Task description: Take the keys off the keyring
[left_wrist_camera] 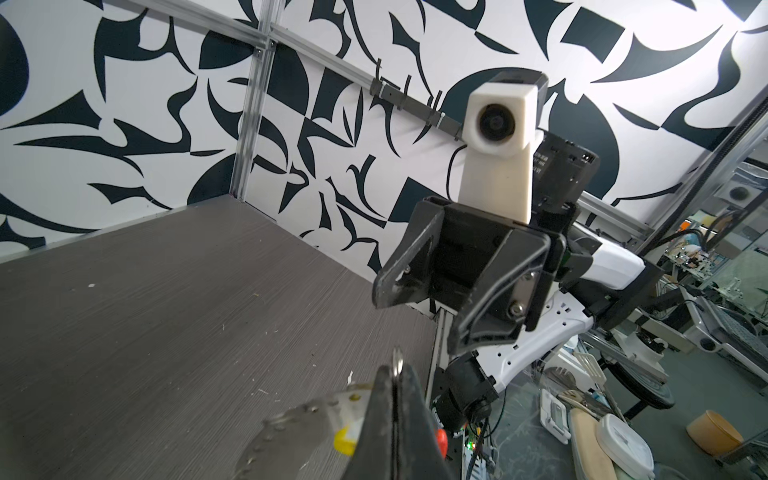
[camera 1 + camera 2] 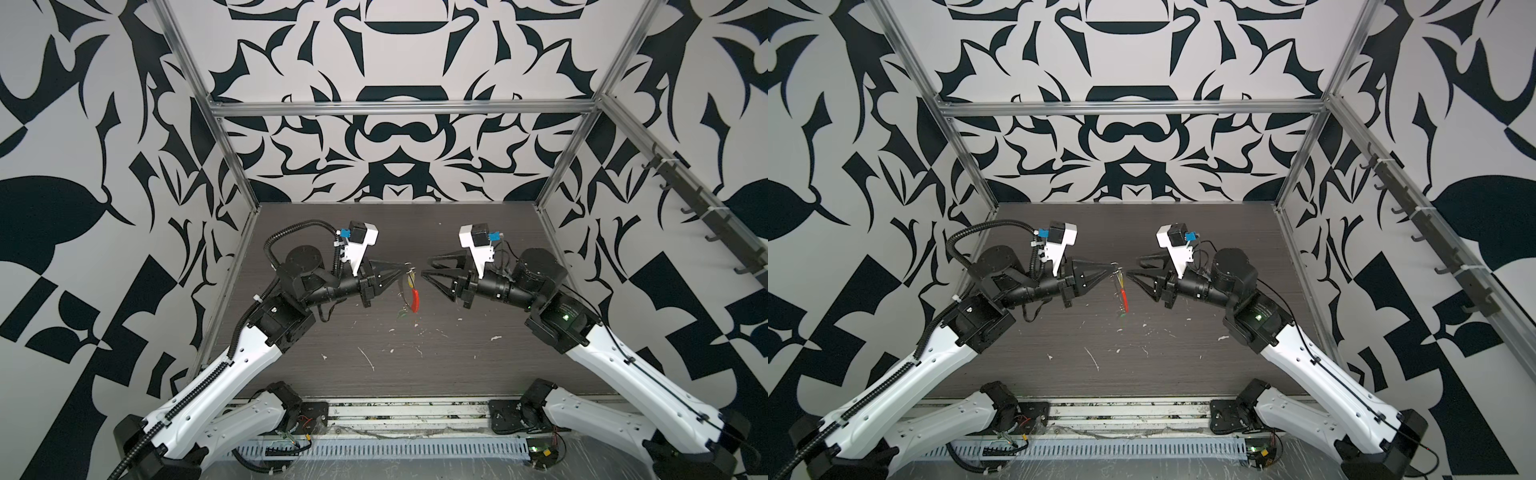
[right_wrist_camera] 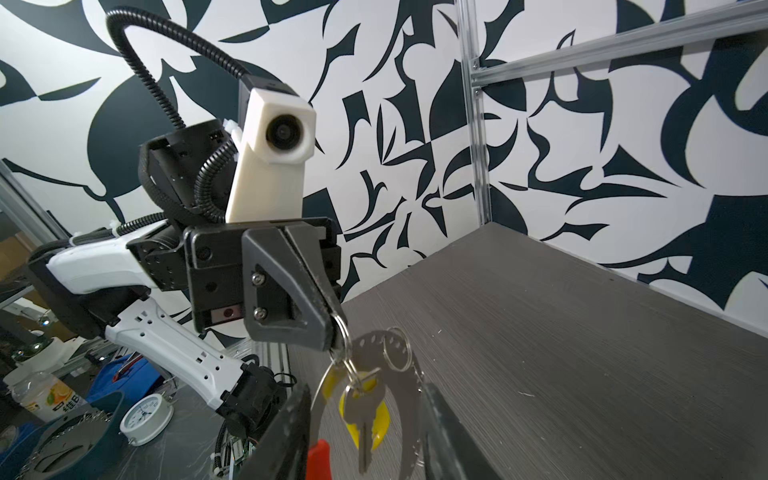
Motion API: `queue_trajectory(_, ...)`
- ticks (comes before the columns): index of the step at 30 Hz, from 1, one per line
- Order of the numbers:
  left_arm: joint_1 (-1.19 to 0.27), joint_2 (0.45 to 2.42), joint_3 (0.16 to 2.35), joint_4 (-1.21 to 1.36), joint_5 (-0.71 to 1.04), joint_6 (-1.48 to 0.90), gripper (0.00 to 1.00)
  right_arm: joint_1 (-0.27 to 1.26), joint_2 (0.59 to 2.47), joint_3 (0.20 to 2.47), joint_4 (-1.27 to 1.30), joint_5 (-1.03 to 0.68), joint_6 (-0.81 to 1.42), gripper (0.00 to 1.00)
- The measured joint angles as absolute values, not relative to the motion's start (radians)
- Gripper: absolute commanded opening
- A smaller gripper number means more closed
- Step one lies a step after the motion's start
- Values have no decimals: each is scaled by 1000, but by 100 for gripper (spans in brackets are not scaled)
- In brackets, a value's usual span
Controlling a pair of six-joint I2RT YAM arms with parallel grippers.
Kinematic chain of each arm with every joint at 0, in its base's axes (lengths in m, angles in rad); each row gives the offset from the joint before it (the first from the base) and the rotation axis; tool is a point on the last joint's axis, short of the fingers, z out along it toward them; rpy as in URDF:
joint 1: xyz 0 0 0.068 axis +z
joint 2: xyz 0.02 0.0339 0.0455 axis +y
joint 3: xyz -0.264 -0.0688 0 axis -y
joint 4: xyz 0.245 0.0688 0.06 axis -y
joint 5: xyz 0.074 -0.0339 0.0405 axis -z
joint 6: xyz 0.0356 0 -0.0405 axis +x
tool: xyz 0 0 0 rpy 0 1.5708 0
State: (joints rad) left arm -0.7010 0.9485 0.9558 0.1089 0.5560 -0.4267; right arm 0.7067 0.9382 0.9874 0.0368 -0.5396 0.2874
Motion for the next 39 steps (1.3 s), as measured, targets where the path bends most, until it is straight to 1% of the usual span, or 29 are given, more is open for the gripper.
queue_trajectory(5, -701, 947, 956, 154, 562, -449, 0, 743, 950, 976, 52, -510, 281, 46)
queue_trajectory(12, -701, 943, 955, 177, 563, -464, 0, 790, 953, 968, 54, -468, 253, 50)
queue_trajectory(17, -701, 938, 939, 197, 563, -473, 0, 839, 983, 968, 51, -409, 214, 48)
queue_trajectory(20, -701, 937, 924, 198, 564, -476, 0, 868, 997, 974, 34, -356, 184, 40)
queue_trajectory(26, -701, 934, 922, 198, 564, -478, 0, 906, 1007, 997, 9, -270, 134, 33)
queue_trajectory(30, -701, 933, 922, 198, 564, -479, 0, 913, 996, 1003, 3, -241, 111, 27)
queue_trajectory(38, -701, 931, 922, 202, 564, -479, 0, 915, 987, 1015, -19, -209, 86, 8)
queue_trajectory(39, -701, 931, 922, 202, 565, -479, 0, 915, 987, 1015, -20, -204, 83, 5)
